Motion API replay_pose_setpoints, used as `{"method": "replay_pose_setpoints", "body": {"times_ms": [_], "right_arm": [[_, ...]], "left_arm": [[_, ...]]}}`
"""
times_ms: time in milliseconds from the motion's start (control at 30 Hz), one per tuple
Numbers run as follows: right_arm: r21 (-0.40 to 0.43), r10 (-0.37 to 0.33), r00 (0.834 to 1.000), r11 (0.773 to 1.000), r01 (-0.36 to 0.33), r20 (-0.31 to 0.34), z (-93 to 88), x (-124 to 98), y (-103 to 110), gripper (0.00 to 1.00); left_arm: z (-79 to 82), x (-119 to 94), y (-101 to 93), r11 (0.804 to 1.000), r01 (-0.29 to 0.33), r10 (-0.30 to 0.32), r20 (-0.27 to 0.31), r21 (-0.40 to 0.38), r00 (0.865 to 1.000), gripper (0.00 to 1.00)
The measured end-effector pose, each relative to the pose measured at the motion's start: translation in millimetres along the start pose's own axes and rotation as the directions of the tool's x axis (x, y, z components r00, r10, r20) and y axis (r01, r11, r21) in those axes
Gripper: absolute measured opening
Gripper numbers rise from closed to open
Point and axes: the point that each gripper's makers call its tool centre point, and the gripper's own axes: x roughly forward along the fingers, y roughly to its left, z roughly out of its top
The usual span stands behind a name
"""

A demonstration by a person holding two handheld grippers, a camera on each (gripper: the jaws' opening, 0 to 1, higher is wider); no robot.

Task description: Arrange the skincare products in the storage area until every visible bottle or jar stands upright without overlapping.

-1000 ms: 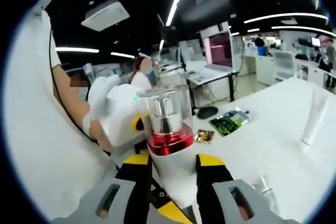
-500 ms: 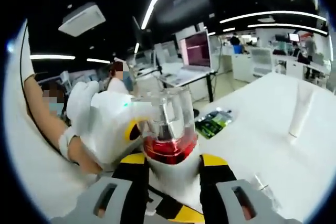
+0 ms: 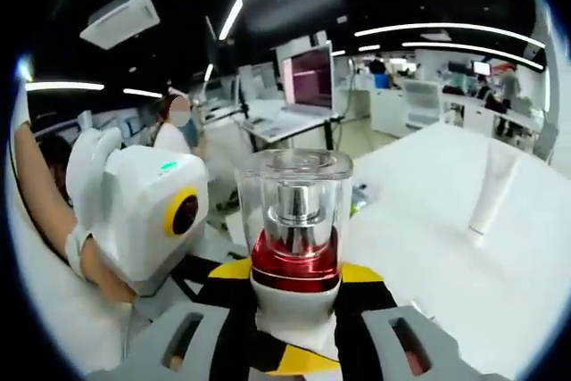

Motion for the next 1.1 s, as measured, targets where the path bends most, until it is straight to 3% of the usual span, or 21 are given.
{"method": "replay_pose_setpoints", "body": {"times_ms": [100, 267, 433, 600, 700, 767, 800, 833, 900, 1100], "right_arm": [[0.043, -0.010, 1.000, 0.999, 0.011, -0.007, -1.8, -0.5, -5.8, 0.28], [0.111, -0.020, 1.000, 0.994, 0.022, -0.019, -5.5, -4.8, -15.1, 0.27], [0.175, -0.033, 0.999, 0.984, 0.036, -0.021, -5.5, -6.9, -24.5, 0.27], [0.228, -0.053, 0.998, 0.972, 0.055, -0.015, 0.0, -9.6, -39.5, 0.27], [0.273, -0.074, 0.997, 0.959, 0.070, 0.004, 6.0, -13.9, -53.1, 0.27], [0.309, -0.087, 0.996, 0.948, 0.077, 0.018, 11.0, -17.4, -61.1, 0.27], [0.327, -0.091, 0.996, 0.942, 0.078, 0.024, 13.4, -18.9, -65.0, 0.27], [0.339, -0.096, 0.995, 0.937, 0.082, 0.026, 14.6, -20.1, -68.3, 0.27], [0.344, -0.105, 0.994, 0.935, 0.088, 0.032, 17.5, -22.5, -75.0, 0.27], [0.334, -0.133, 0.991, 0.935, 0.119, 0.019, 17.9, -25.5, -92.7, 0.27]], "left_arm": [[0.6, 0.7, 3.9, 0.997, -0.031, 0.031, 0.010, 0.067, 0.999, 0.28], [0.2, 3.4, 0.4, 0.995, -0.027, 0.026, 0.014, 0.098, 1.000, 0.29], [2.5, 4.5, 1.3, 0.981, -0.053, 0.047, 0.037, 0.185, 0.998, 0.30], [0.2, 4.8, -2.4, 0.977, -0.043, 0.038, 0.029, 0.209, 0.999, 0.28], [-6.7, 7.2, -1.4, 0.967, -0.053, 0.055, -0.003, 0.250, 0.998, 0.27], [-18.0, 8.3, 1.1, 0.950, -0.057, 0.080, -0.063, 0.308, 0.995, 0.26], [-18.1, 9.0, 3.3, 0.940, -0.073, 0.099, -0.062, 0.334, 0.993, 0.24], [-19.6, 10.3, 0.4, 0.945, -0.061, 0.087, -0.066, 0.320, 0.994, 0.23], [-27.2, 10.7, 4.1, 0.938, -0.063, 0.106, -0.108, 0.342, 0.988, 0.22], [-36.3, 12.4, 7.1, 0.918, -0.067, 0.135, -0.151, 0.391, 0.979, 0.18]]}}
